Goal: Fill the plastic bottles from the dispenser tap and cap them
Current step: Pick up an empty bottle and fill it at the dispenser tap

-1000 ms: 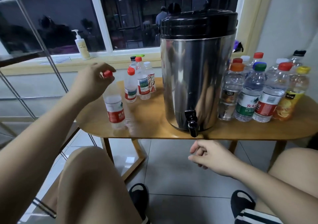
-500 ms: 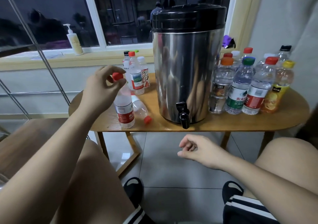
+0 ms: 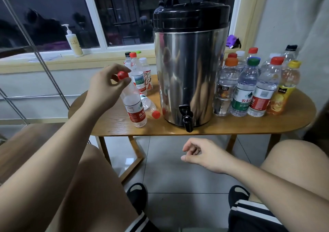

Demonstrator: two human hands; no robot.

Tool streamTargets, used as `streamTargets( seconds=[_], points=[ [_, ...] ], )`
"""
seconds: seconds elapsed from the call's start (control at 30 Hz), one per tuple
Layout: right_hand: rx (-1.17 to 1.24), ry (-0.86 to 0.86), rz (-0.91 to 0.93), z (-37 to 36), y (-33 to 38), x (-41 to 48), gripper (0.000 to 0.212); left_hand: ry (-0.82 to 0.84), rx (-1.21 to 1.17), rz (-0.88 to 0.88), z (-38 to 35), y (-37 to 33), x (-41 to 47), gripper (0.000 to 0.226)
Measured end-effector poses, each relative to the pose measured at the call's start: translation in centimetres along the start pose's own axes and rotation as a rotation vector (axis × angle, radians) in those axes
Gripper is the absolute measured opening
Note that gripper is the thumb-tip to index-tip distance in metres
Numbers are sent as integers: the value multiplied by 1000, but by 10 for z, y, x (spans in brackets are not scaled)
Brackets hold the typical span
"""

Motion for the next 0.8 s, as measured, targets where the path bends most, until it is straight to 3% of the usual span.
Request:
streamTargets(
  seconds=[0.13, 0.2, 0.33, 0.4, 0.6, 0.8],
  points=[
    [25, -1, -3, 2, 3, -2, 31, 21, -23, 6, 6, -12, -5, 21],
    [54, -7, 5, 2, 6, -4, 43, 61, -56, 12, 10, -23, -11, 22],
    [32, 46, 40, -4, 15, -6, 101, 264, -61, 44, -2, -42, -36, 25],
    [43, 80, 45, -7, 18, -7, 117, 369, -115, 94, -17, -45, -54, 25],
    [82, 139, 87, -9, 32, -17, 89, 558, -267, 200, -86, -35, -107, 30],
    [-13, 191, -25, -7, 16, -19, 55, 667, -294, 202, -120, -20, -130, 27]
  ],
)
Point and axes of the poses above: each hand's wrist, its own x-axis towards the middle knuckle, its own z-axis out of the back of the hand, y = z × x, the point moved 8 cm from there along x, towards the middle knuckle, and after that the axes turned 8 degrees about -x, right-handed, at the moved point
